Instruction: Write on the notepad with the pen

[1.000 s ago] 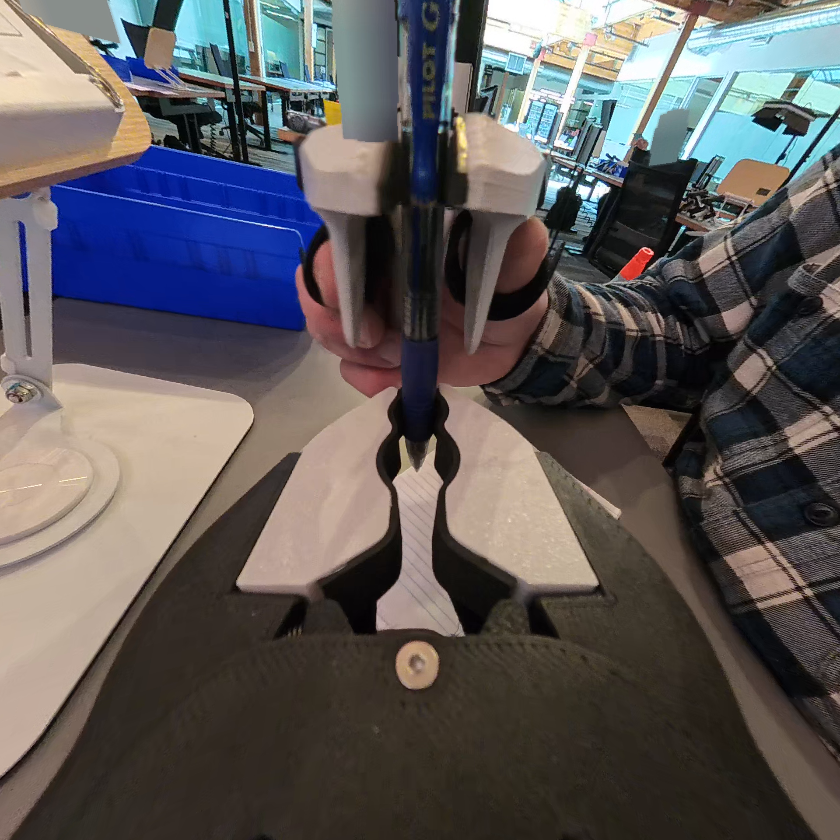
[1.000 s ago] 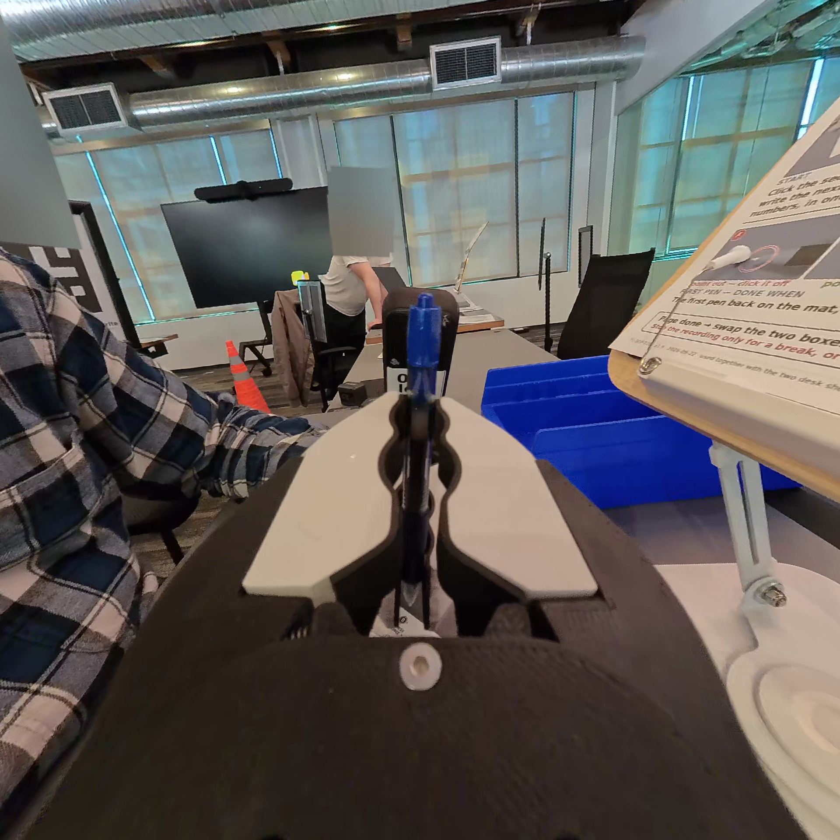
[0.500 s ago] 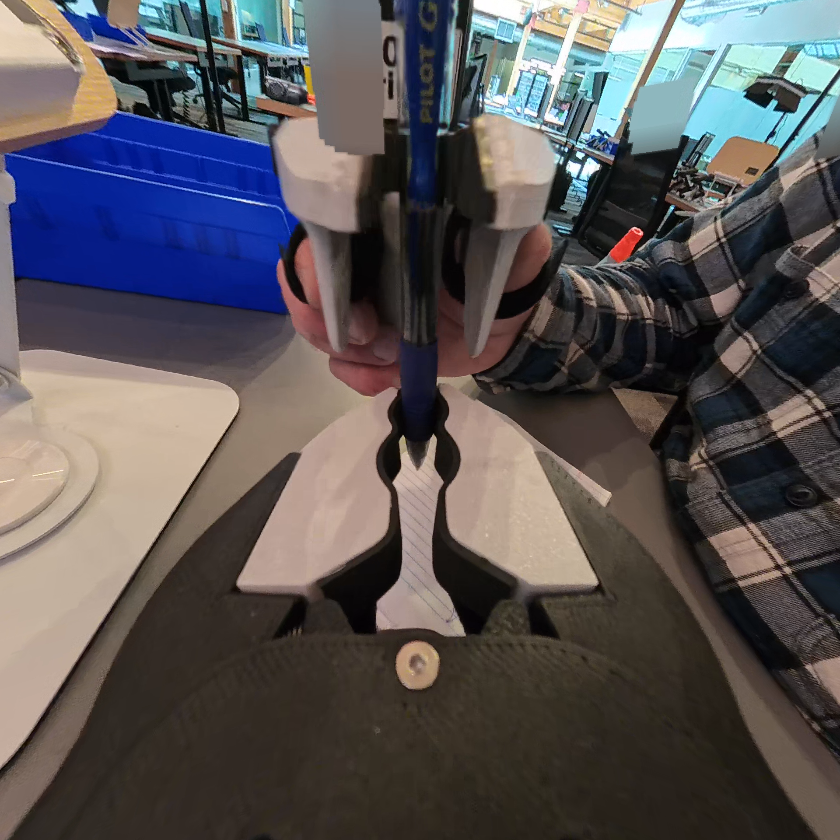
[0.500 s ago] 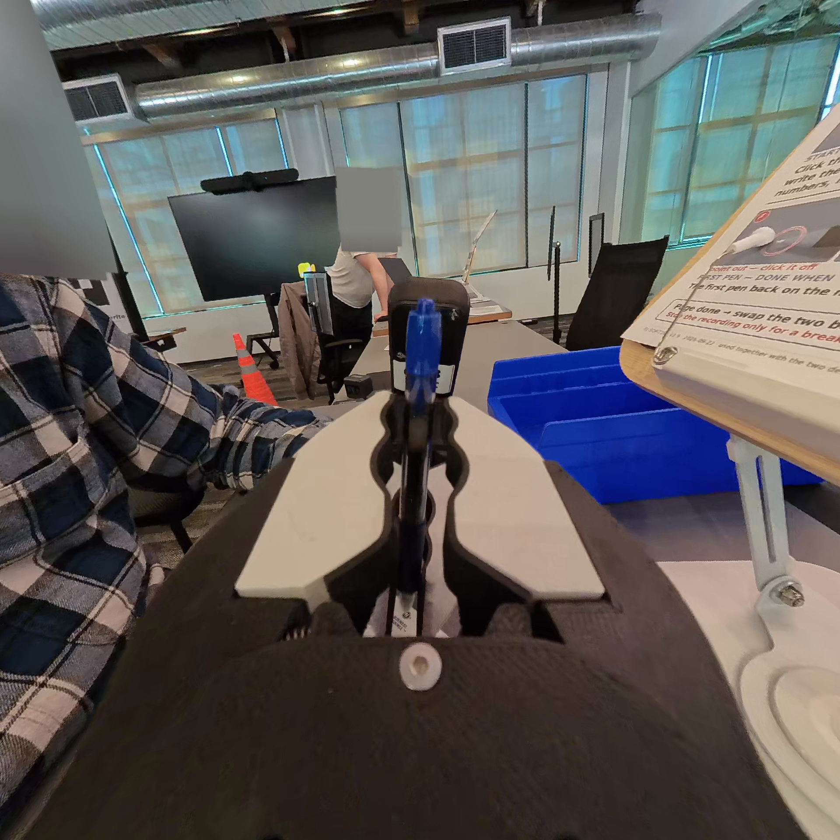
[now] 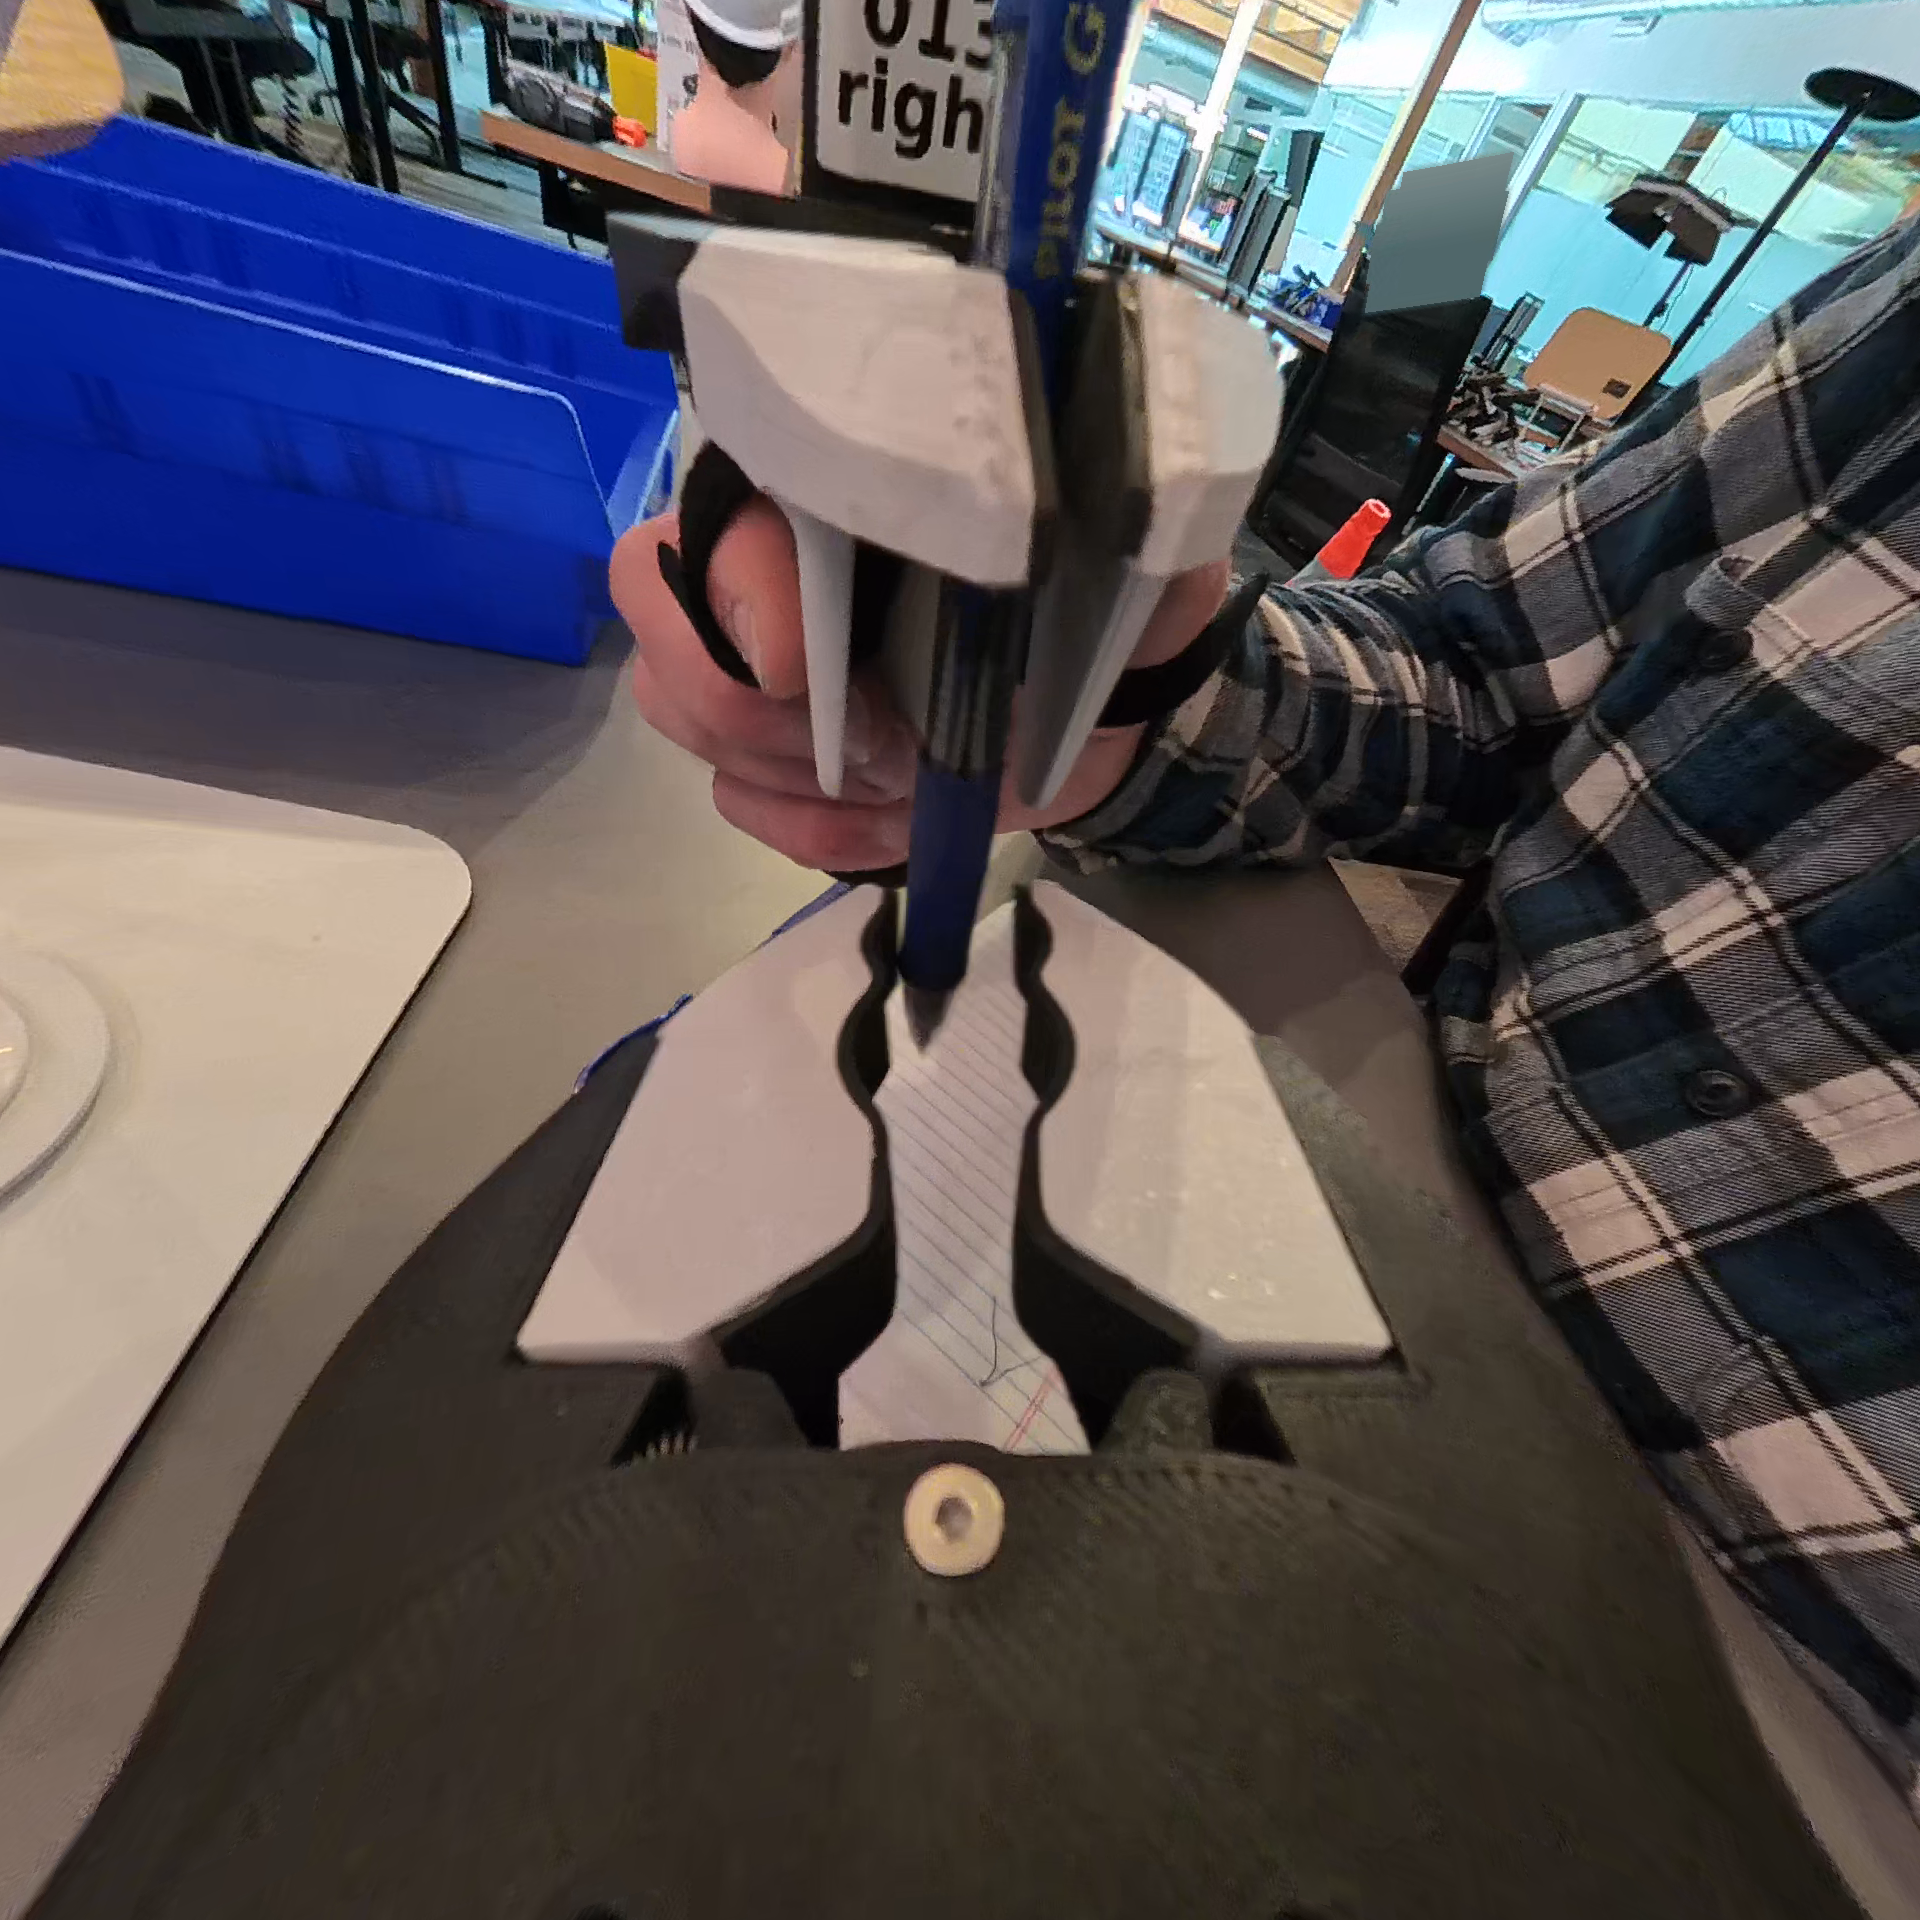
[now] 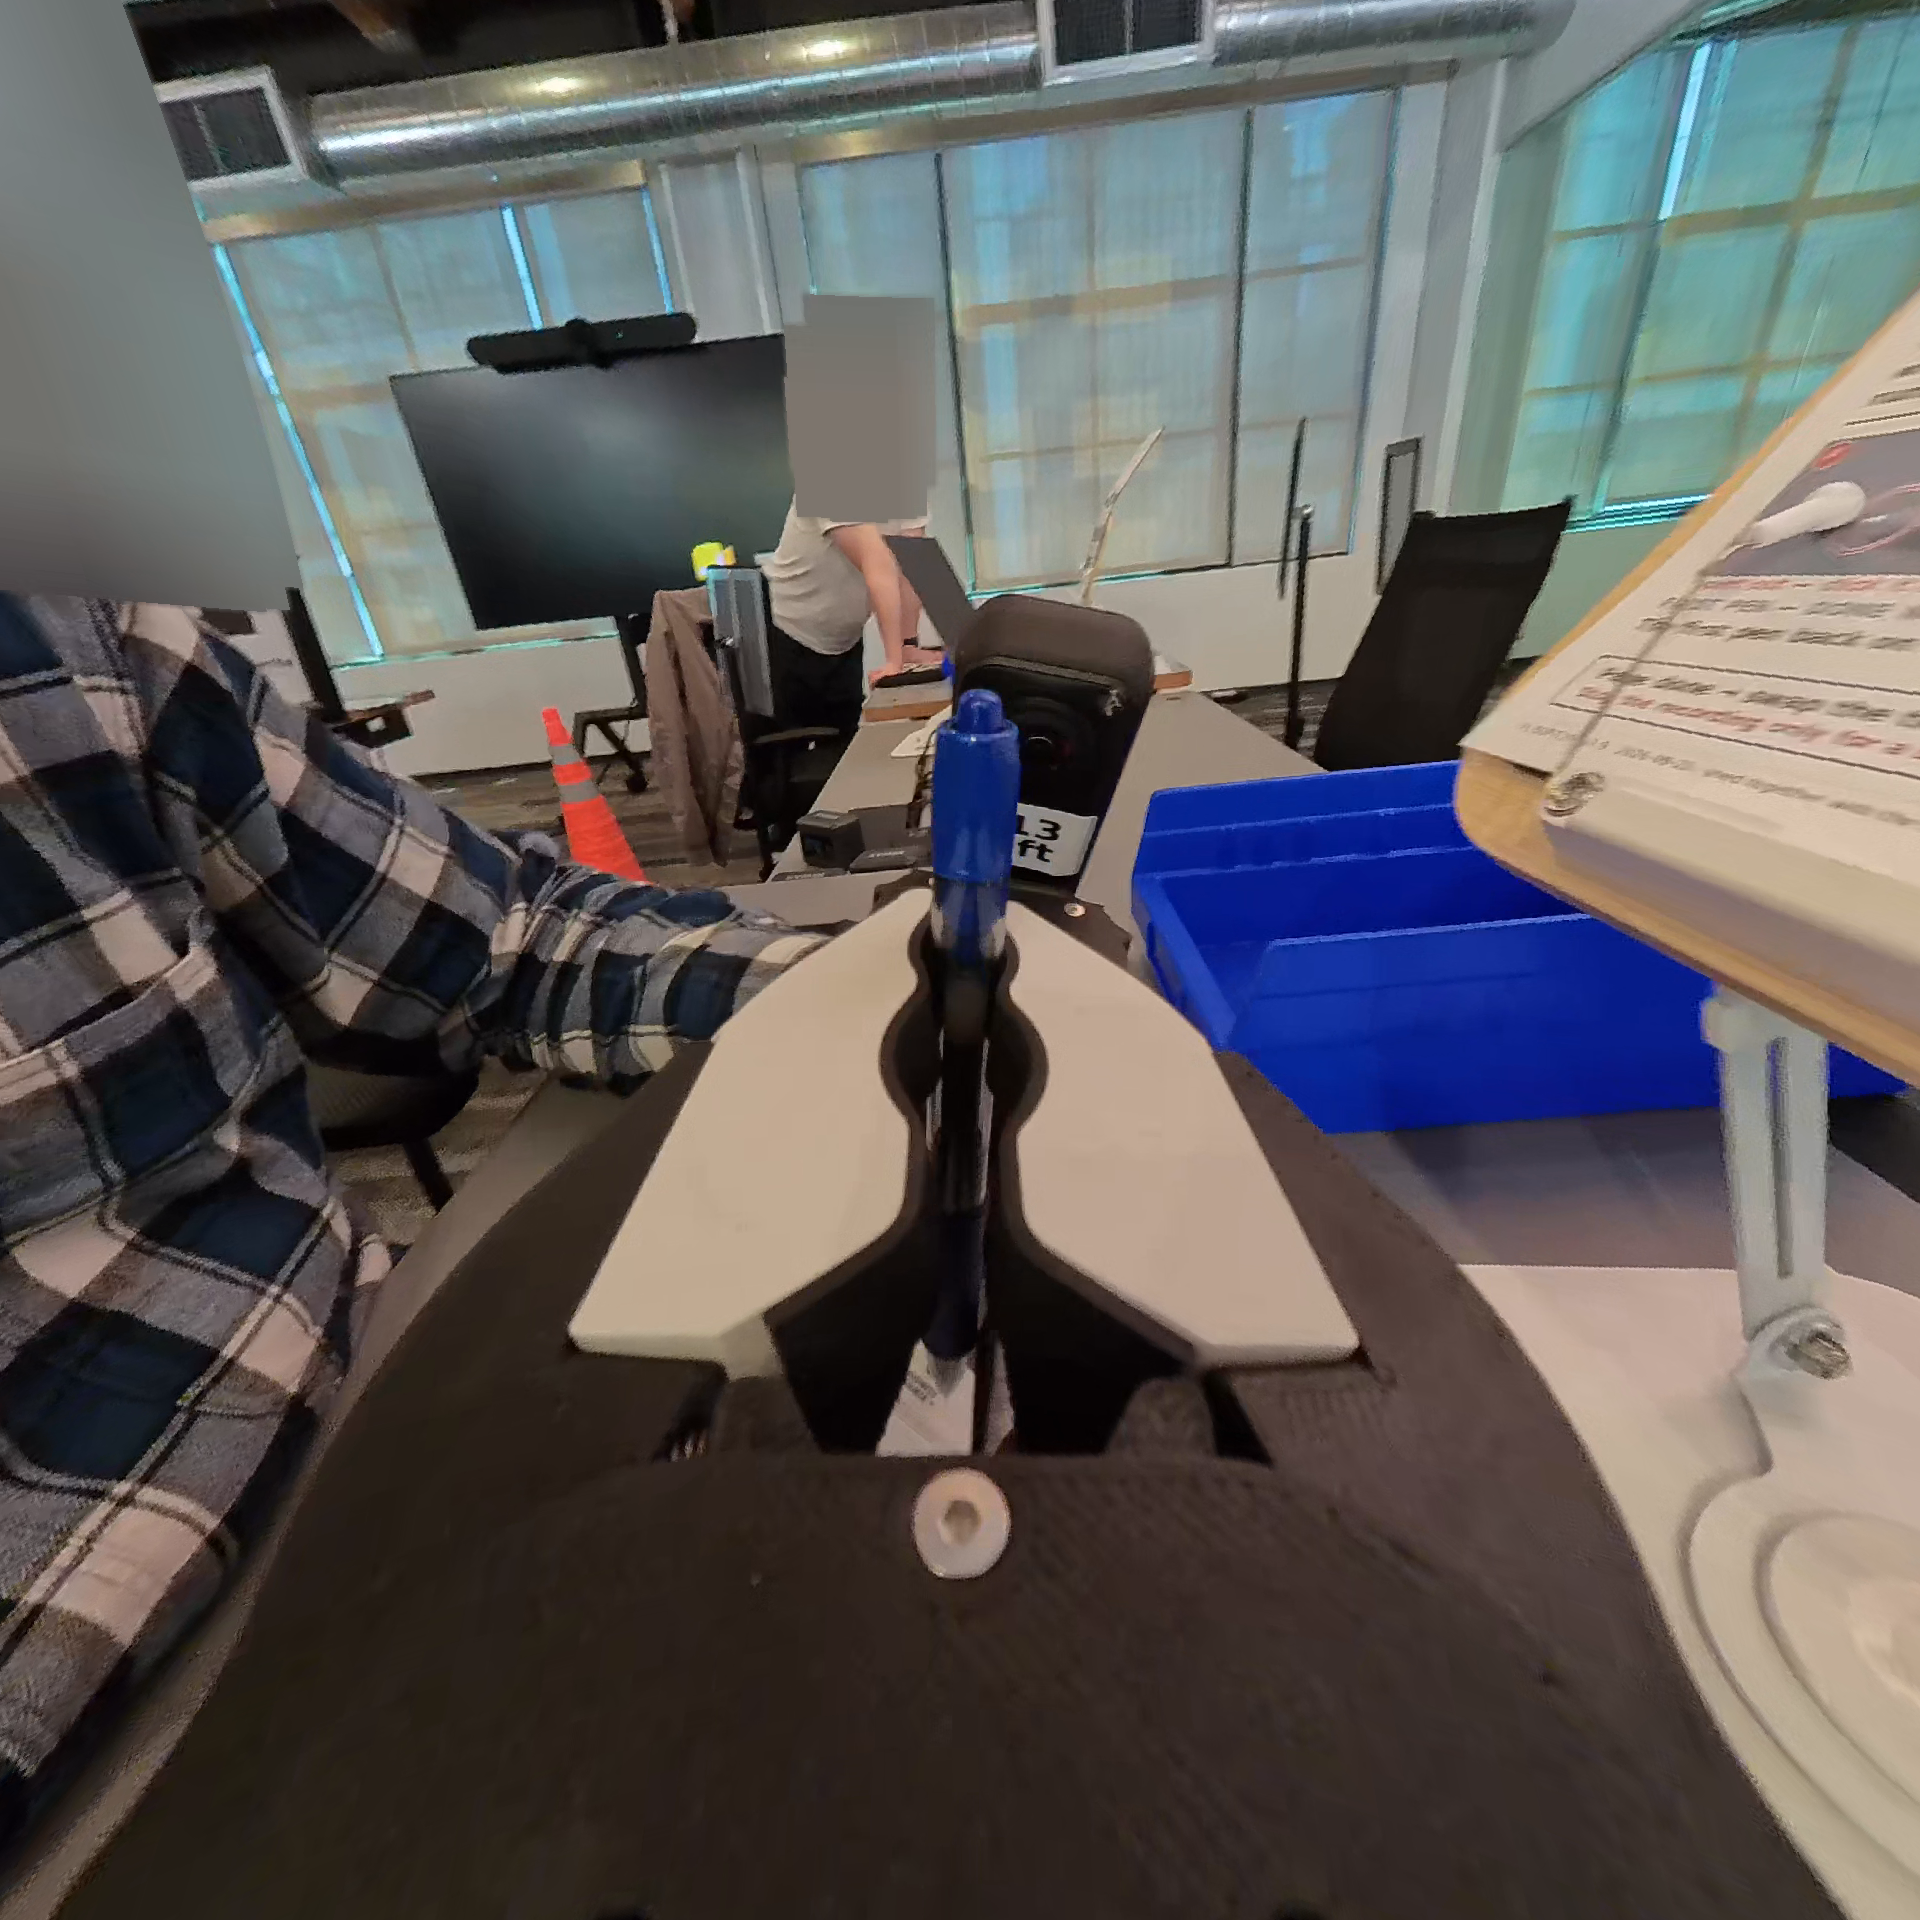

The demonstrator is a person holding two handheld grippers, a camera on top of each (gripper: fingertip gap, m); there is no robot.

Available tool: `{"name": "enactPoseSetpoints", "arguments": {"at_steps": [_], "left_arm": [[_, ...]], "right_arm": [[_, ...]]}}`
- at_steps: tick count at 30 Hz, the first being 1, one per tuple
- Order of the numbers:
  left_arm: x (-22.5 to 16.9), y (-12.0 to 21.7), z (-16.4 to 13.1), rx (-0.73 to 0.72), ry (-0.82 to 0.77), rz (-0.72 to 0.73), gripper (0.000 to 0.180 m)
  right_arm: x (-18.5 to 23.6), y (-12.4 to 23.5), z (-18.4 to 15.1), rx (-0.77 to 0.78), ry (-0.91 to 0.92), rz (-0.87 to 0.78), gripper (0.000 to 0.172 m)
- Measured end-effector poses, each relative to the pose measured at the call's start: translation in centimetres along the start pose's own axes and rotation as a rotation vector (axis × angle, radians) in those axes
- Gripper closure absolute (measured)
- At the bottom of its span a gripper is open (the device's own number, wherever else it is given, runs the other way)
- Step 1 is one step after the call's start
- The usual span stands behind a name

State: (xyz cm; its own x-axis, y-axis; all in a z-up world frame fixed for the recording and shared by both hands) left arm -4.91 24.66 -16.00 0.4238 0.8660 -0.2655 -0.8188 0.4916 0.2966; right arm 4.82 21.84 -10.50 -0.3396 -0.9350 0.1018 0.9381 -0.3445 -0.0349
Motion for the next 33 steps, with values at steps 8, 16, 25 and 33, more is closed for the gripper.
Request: {"name": "enactPoseSetpoints", "arguments": {"at_steps": [8,16,25,33], "left_arm": [[0.3,2.0,-0.9,0.261,-0.028,0.077,0.129],[2.6,1.7,-5.6,0.617,-0.077,0.277,0.175],[2.9,1.6,-5.7,0.597,-0.06,0.261,0.18],[3.0,1.7,-5.8,0.578,-0.045,0.244,0.18]], "right_arm": [[0.0,1.0,-0.6,-0.039,-0.05,-0.024,0.166],[1.3,-0.9,-3.4,-0.038,-0.104,0.039,0.166],[2.2,-2.8,-5.8,0.065,-0.09,0.112,0.167],[2.8,-3.7,-6.4,0.149,-0.054,0.125,0.167]]}}
Point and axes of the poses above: each gripper's, where its closed fingertips meet, y back along the fingers, z out of its top, x = y × z across the jaws, the point moved 8 cm from there along y, back along the fingers, and after that the axes turned 5 degrees about x, right-handed, at the moved point
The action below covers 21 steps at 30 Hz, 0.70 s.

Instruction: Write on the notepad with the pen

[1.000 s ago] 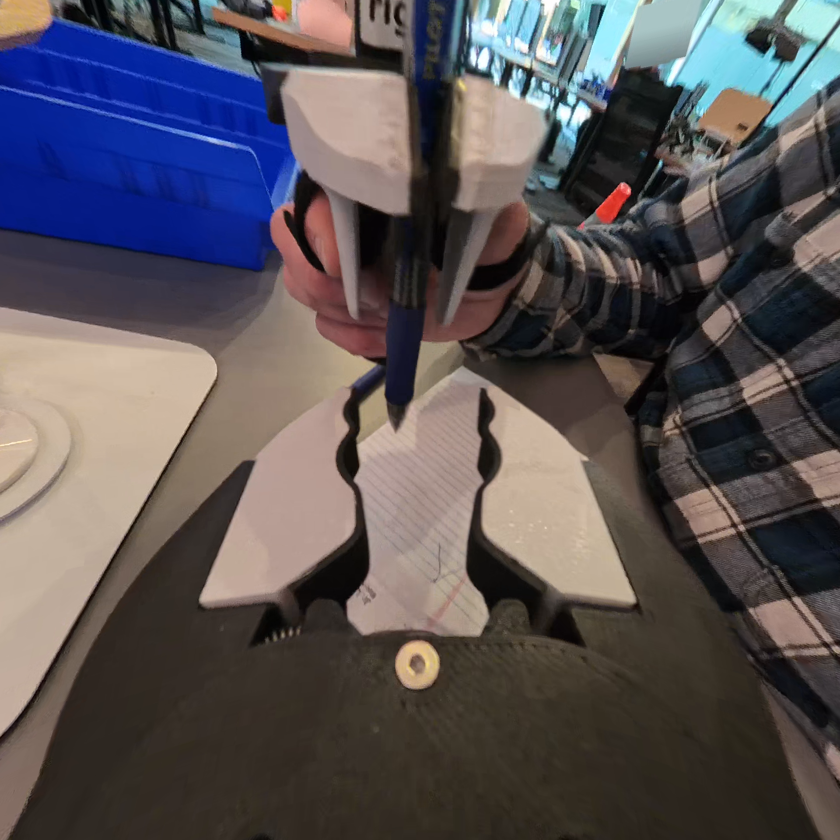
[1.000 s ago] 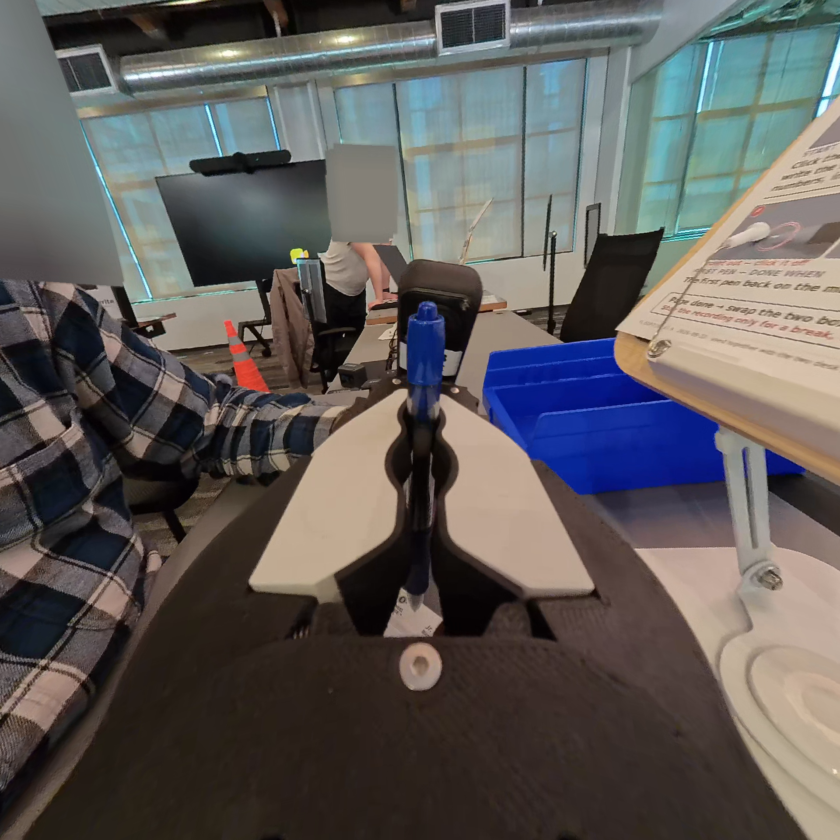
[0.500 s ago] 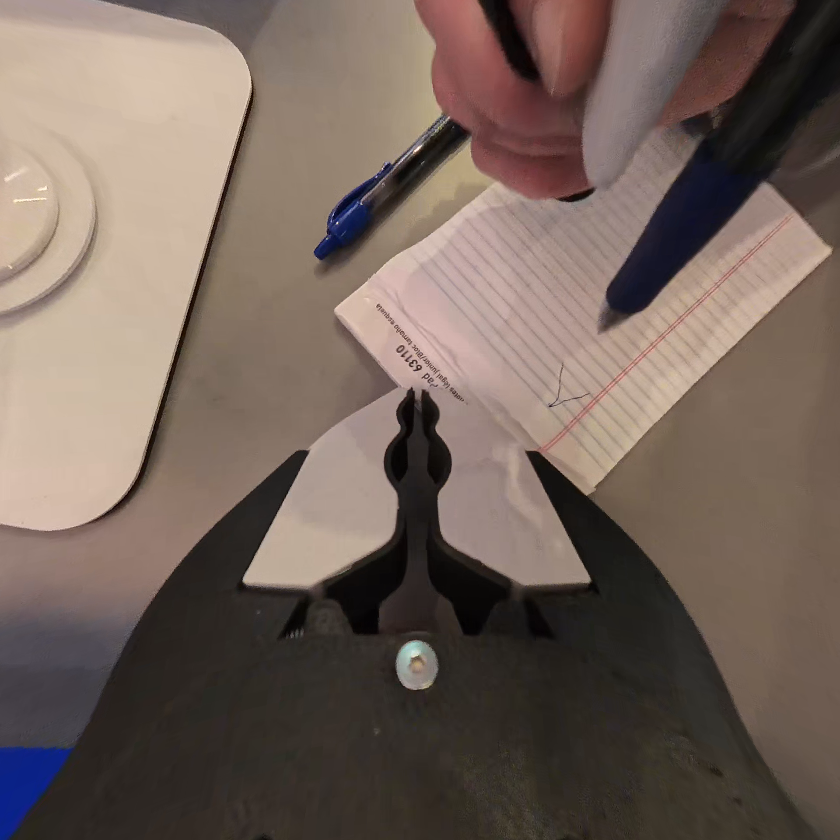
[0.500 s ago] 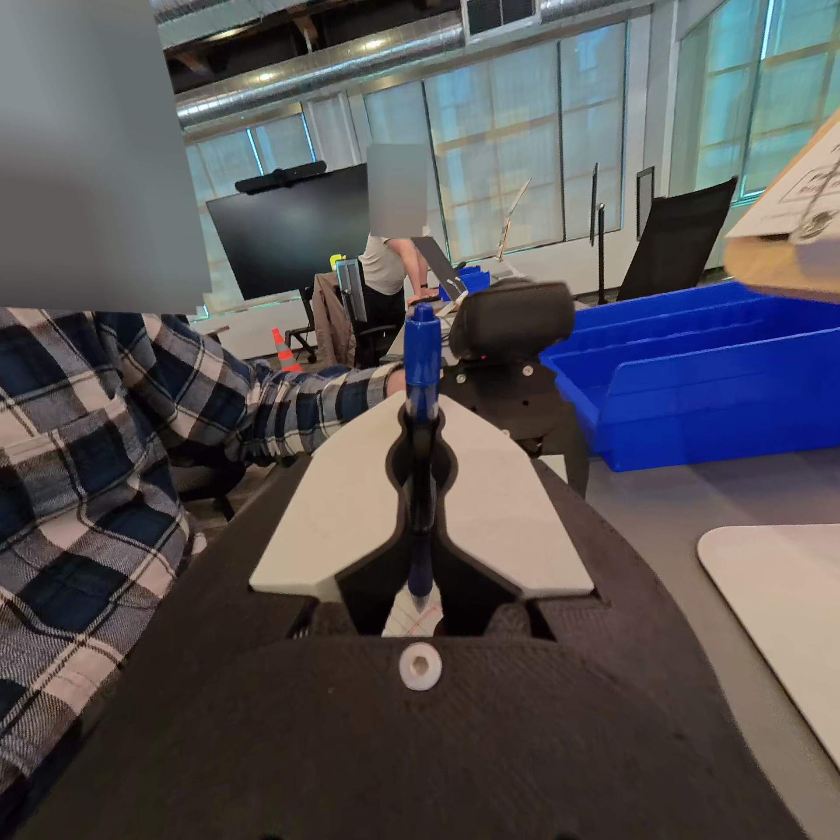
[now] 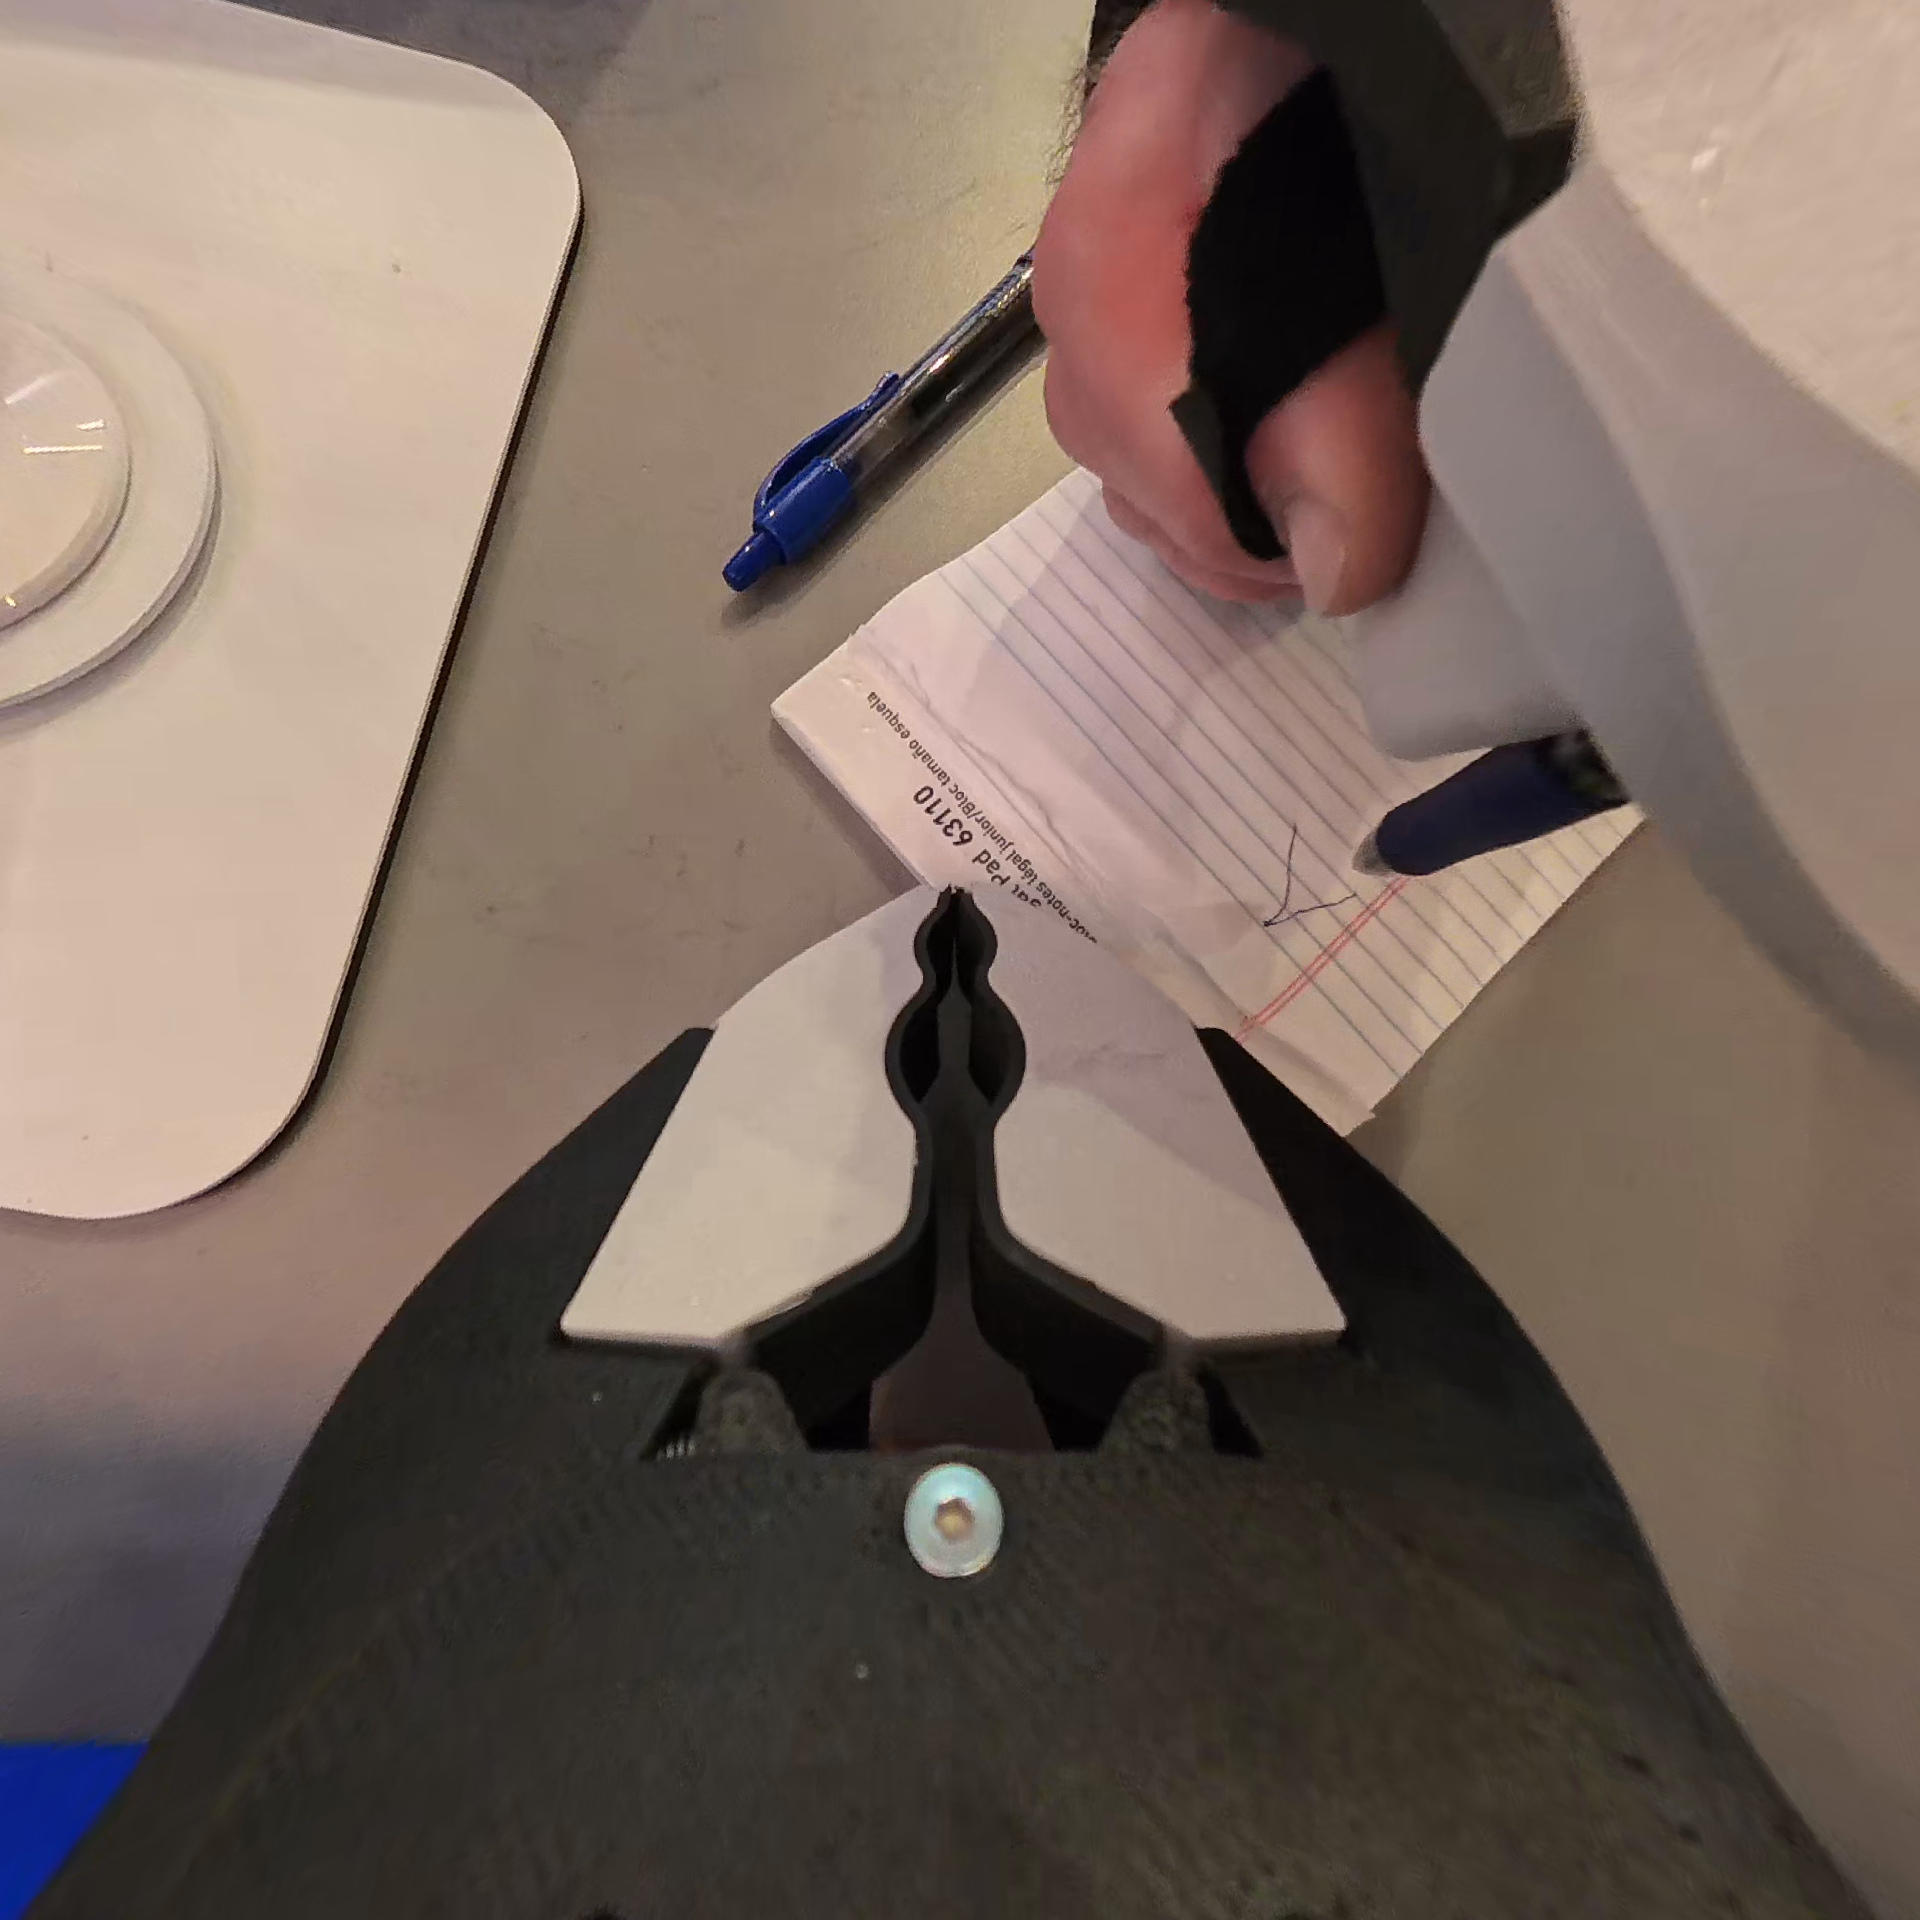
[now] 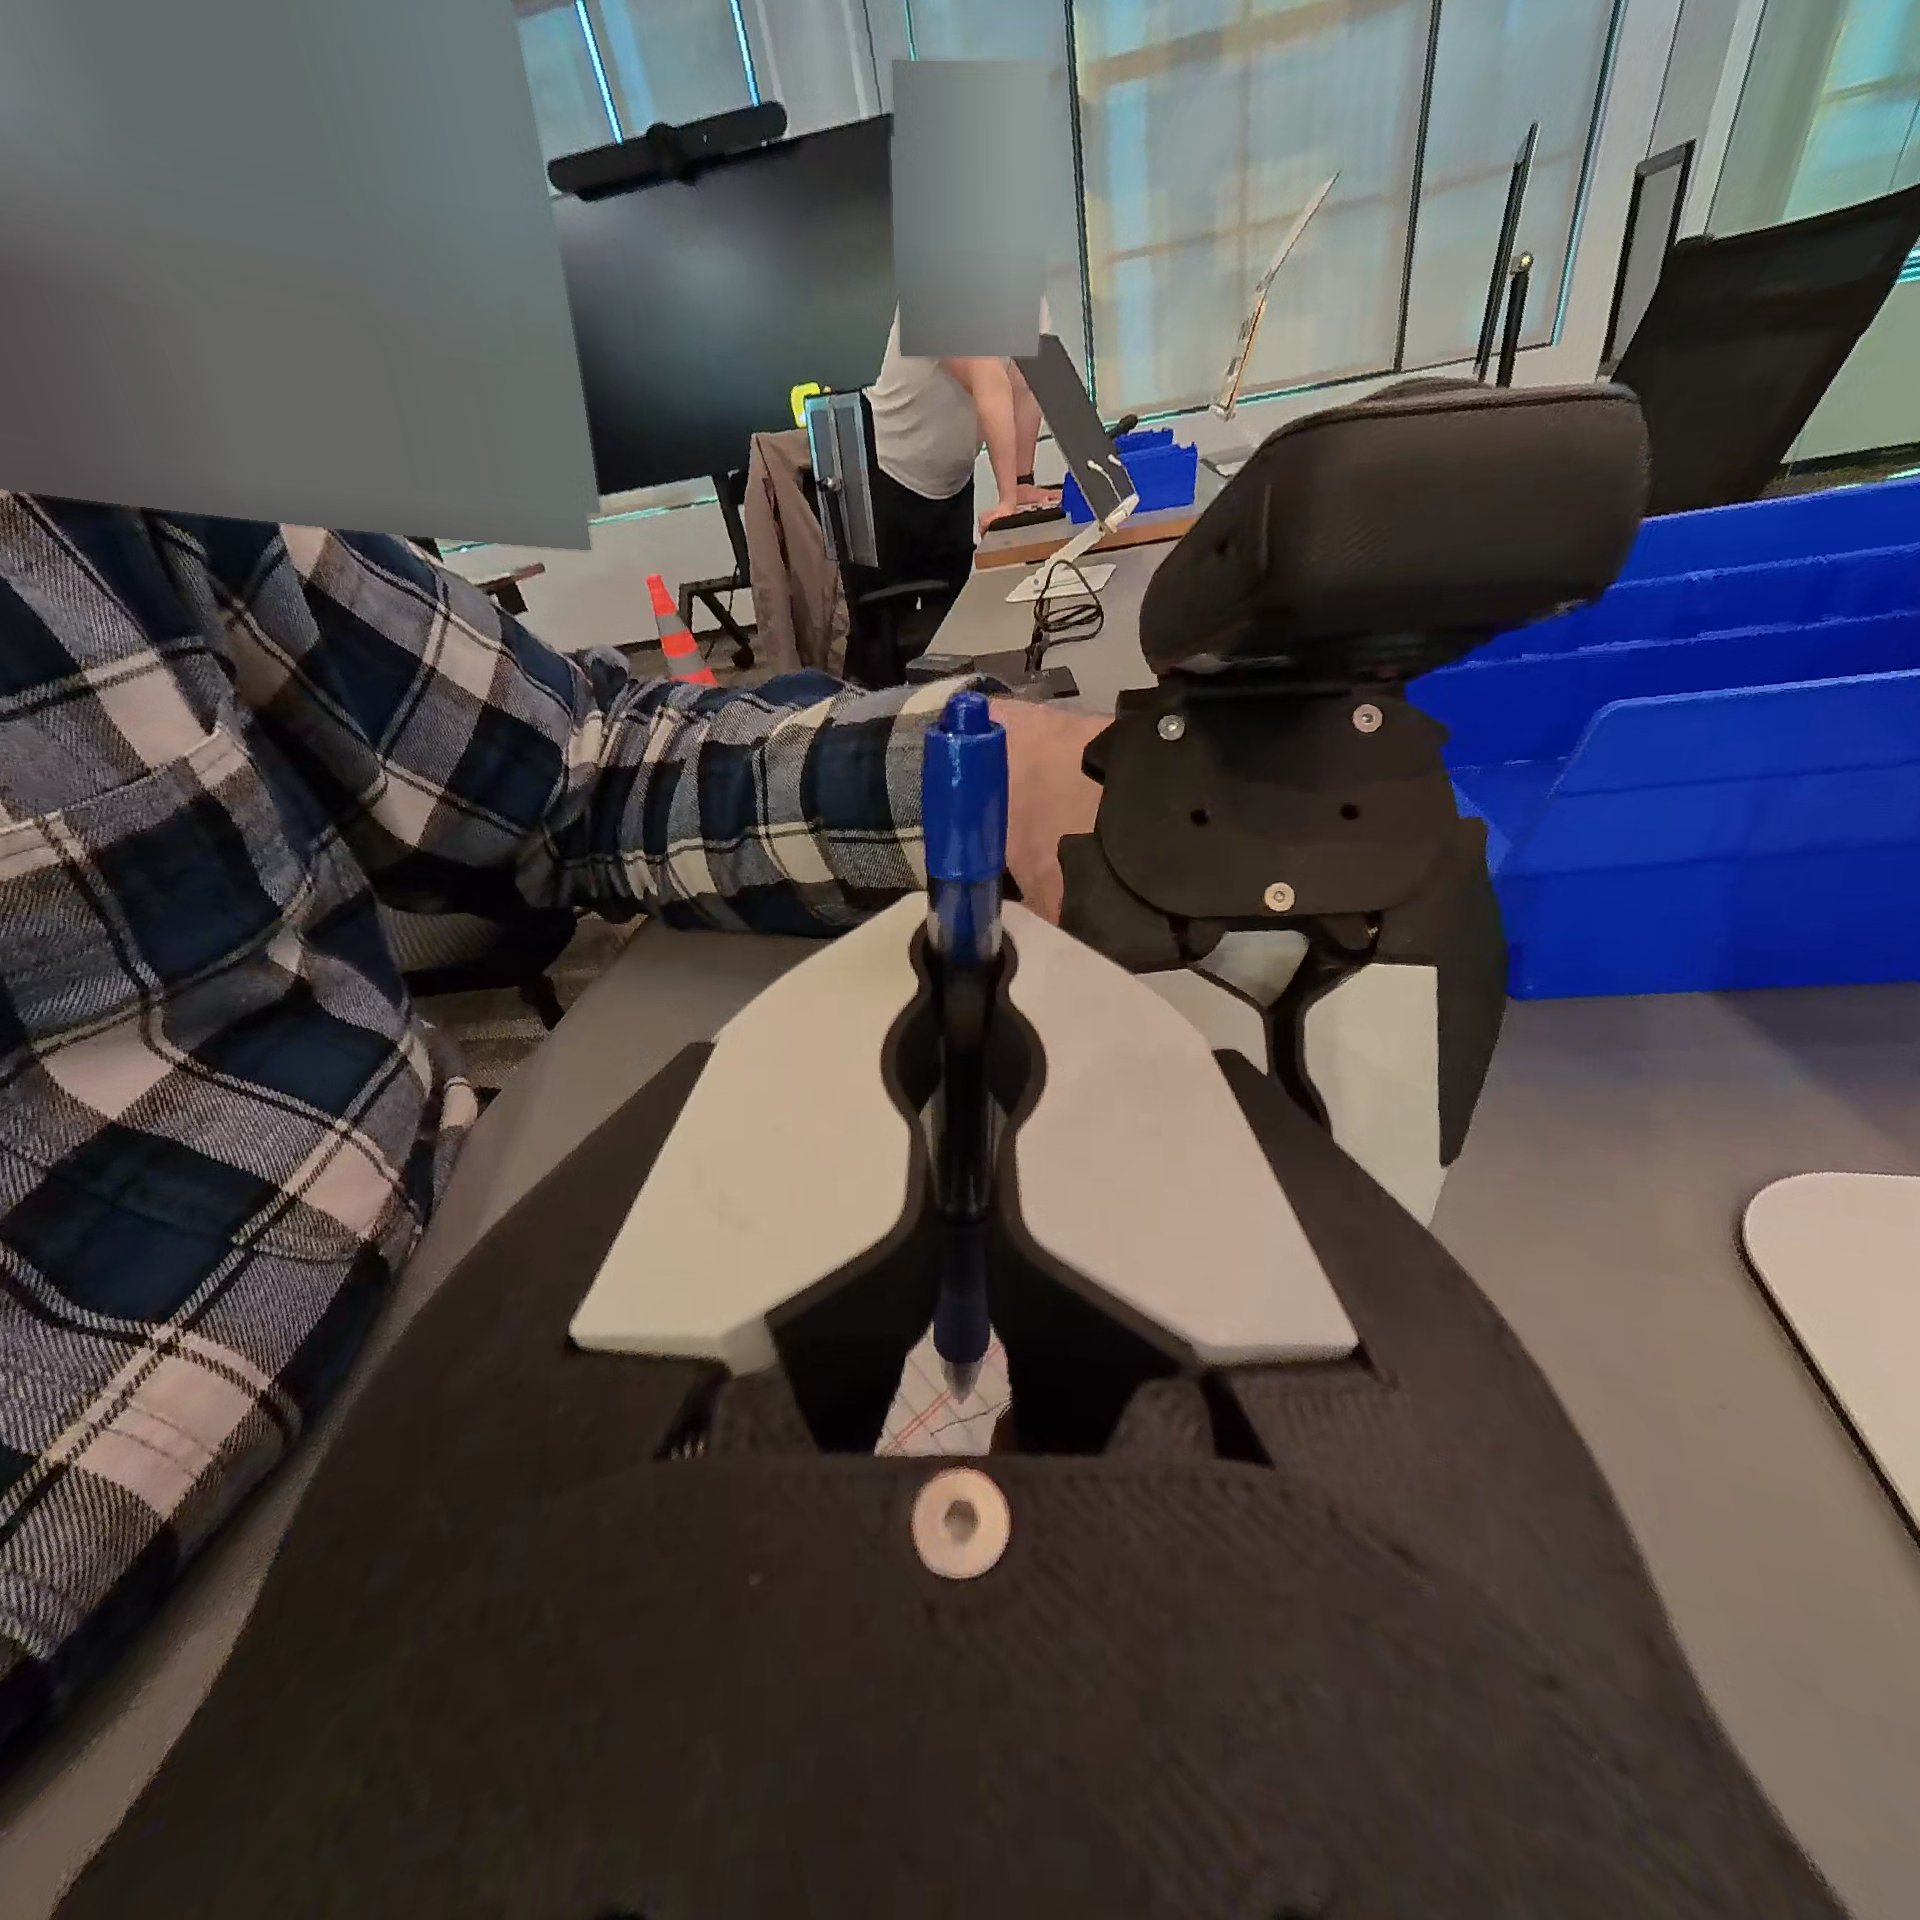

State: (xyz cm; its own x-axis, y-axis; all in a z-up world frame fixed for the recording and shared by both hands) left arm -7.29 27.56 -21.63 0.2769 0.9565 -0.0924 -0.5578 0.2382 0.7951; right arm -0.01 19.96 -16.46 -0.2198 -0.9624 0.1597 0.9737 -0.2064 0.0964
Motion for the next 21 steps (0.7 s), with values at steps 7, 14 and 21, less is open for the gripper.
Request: {"name": "enactPoseSetpoints", "arguments": {"at_steps": [7,14,21], "left_arm": [[-0.6,1.5,1.0,-0.145,0.033,-0.116,0.144],[-3.5,3.5,4.9,-0.445,-0.048,-0.256,0.145],[-3.7,3.2,5.6,-0.487,-0.04,-0.222,0.17]], "right_arm": [[-0.5,2.6,2.7,-0.188,0.007,-0.085,0.167],[-0.9,3.4,4.6,-0.206,0.063,-0.115,0.167],[-0.6,3.0,5.3,-0.189,0.098,-0.155,0.167]]}}
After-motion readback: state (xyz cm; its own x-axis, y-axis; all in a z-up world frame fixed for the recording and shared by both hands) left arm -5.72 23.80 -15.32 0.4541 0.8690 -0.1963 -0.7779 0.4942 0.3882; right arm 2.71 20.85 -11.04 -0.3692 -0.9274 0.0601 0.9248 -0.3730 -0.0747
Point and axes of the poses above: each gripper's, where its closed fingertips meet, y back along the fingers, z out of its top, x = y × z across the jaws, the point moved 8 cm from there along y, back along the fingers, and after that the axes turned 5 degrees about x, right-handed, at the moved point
